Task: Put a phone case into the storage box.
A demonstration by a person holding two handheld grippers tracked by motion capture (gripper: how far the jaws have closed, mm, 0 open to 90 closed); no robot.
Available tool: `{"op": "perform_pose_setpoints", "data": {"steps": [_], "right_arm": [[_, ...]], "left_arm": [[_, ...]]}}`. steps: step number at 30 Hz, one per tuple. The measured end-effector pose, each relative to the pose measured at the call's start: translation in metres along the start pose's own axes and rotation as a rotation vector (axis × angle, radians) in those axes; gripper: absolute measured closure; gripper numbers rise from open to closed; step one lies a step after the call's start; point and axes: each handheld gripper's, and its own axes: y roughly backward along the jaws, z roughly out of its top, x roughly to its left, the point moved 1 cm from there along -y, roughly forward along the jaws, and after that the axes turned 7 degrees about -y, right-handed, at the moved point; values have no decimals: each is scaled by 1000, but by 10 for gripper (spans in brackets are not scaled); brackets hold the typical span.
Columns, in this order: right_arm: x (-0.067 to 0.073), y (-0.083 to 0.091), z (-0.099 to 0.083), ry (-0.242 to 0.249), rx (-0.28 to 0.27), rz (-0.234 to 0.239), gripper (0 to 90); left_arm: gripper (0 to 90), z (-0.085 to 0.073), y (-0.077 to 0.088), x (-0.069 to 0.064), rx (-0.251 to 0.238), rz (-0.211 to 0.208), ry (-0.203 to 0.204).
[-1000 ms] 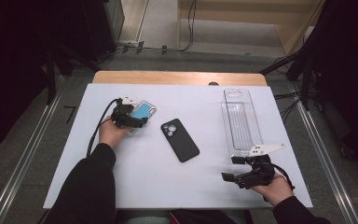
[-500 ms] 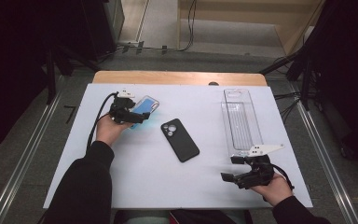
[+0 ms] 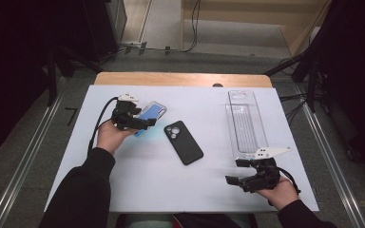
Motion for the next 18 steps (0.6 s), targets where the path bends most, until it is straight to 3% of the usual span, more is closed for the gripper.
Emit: {"op": "perform_pose_setpoints", "data": {"steps": [5,14,18], "right_arm": [[1,0,1,-22,1,-3,122],[4,-1,2,-11,1,-9,122],[5,-1,3,-67,19,1,122]], "left_arm": [[174,-4,4,-12,4,-15,13],[173,-12,9,-35,8,-43,11],[173,-17,12,-43,2,-54,25]]}}
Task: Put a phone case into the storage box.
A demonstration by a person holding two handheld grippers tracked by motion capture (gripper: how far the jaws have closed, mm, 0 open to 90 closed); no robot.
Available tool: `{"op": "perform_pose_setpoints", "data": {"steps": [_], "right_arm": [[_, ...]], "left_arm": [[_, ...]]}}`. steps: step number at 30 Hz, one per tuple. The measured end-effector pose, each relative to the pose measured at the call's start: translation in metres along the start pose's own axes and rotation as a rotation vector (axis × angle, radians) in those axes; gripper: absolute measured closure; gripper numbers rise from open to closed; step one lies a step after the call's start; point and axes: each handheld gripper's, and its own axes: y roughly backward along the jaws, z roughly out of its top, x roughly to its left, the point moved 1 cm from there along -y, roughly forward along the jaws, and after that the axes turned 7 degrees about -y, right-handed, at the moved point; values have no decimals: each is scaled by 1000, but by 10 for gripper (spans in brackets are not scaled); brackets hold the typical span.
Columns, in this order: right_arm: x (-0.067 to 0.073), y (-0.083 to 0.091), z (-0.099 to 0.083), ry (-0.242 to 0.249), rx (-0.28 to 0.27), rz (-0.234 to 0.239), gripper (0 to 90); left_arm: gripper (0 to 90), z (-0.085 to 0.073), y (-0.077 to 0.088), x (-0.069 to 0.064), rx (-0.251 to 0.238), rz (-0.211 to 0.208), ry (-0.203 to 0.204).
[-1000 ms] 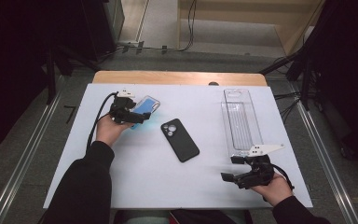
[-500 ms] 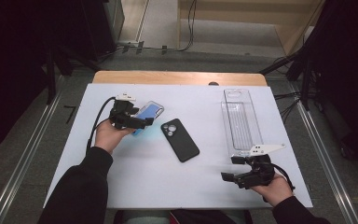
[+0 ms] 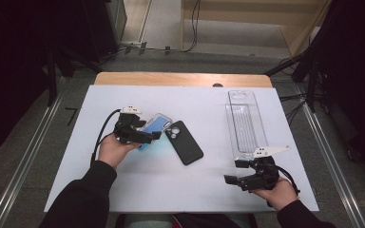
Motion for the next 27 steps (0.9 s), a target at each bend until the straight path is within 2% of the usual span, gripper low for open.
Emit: {"op": "perform_pose_setpoints", "data": {"steps": [4,7,10,14,18,20,24,27], "right_arm": [[1,1,1,5,-7,-4,122],[2,1,2,14,-15,-4,122],[4,1,3,15,-19,-7,122],[5,1,4,13,-19,-7,123],[6,1,4,6,-20,-11,123],[7,1,4,2,-24,-11,123],[10,2,6,-14,-29,-10,123],[11,3,7,-17,-38,-10,123]], "left_arm": [[174,-5,4,-8,-5,-7,9],[173,-11,7,-16,-23,-11,-7],[174,-16,7,-21,-27,-34,10],[173,-20,7,-27,-17,-39,16],[173,-25,8,-32,-41,-48,30],[173,-27,10,-35,-56,-45,42],[173,-32,11,-45,-67,-22,41],[173,-34,11,-50,-96,-8,65]]}}
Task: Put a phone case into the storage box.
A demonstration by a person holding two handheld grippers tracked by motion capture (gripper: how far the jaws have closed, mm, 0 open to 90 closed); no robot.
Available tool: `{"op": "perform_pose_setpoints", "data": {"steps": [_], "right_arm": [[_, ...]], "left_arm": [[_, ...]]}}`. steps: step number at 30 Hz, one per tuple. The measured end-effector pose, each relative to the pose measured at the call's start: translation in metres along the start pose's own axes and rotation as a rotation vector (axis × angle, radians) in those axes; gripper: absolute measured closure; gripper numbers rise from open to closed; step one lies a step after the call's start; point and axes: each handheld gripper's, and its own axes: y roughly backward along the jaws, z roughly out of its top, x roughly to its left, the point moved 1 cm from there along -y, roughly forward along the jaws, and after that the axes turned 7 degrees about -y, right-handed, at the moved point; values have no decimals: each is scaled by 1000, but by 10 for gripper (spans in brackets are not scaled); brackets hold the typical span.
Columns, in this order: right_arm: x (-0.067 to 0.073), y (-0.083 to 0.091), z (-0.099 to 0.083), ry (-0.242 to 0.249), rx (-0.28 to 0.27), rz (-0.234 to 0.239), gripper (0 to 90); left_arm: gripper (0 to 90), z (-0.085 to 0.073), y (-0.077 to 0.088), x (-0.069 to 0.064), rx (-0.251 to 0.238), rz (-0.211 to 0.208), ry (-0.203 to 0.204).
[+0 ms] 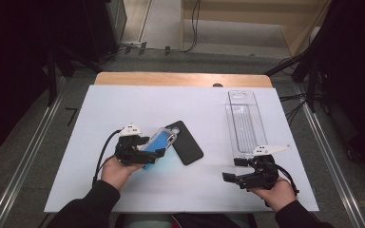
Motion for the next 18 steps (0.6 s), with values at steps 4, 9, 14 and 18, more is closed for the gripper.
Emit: {"op": "perform_pose_setpoints", "data": {"steps": [4,9,14,18], "right_arm": [[4,-1,2,-10,-14,3,123],[9,-2,6,-35,-27,3,123],[15,-2,11,-37,-37,-1,123],[23,-3,16,-46,-40,-19,123]], "left_arm": [[173,-3,-1,-9,-24,36,-14],[173,-4,-2,-17,-74,77,-8],[173,-6,-2,-21,-119,101,18],[173,-8,-5,-24,-126,103,26]]}}
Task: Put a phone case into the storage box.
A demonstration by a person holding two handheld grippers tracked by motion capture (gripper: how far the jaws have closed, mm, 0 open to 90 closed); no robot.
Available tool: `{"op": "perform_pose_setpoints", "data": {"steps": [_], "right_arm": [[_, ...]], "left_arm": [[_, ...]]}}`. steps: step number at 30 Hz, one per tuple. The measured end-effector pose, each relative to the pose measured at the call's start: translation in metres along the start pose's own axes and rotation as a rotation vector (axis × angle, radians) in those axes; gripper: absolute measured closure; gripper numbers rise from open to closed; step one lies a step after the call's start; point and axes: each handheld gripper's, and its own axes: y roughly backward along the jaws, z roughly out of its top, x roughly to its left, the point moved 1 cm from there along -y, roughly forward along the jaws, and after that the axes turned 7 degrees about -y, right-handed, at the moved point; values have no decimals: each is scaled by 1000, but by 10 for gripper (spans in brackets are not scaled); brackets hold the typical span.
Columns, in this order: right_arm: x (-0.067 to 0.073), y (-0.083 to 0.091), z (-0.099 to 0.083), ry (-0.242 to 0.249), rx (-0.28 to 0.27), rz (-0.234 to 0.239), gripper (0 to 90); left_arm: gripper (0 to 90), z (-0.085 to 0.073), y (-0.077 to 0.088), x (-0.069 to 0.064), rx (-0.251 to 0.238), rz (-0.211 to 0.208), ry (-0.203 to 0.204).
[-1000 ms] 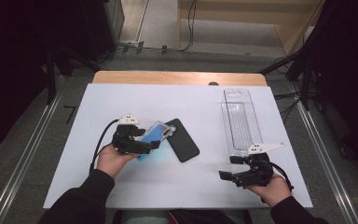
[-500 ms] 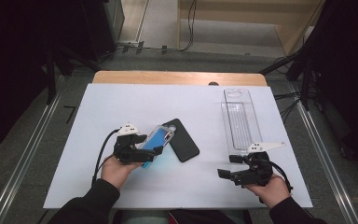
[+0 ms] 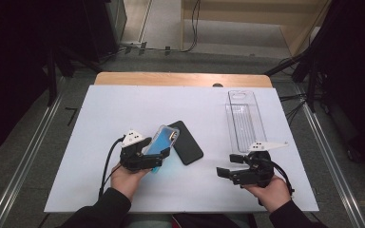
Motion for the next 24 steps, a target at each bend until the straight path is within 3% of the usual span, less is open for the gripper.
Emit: {"op": "perform_pose_setpoints", "data": {"steps": [8,11,14,18,24], "right_arm": [[6,-5,10,-5,-21,-30,123],[9,-8,14,-15,-32,-63,124],[11,-11,18,-19,-40,-53,124],[15,-14,24,-29,-45,-46,124],[19,-21,31,-38,-48,-44,124]], "left_arm": [[173,-6,-5,-9,-61,45,-22],[173,-7,-7,-12,-71,48,-12],[173,-8,-10,-14,-84,43,-2],[173,-9,-14,-19,-106,53,-34],[173,-10,-16,-25,-133,59,-19]]}}
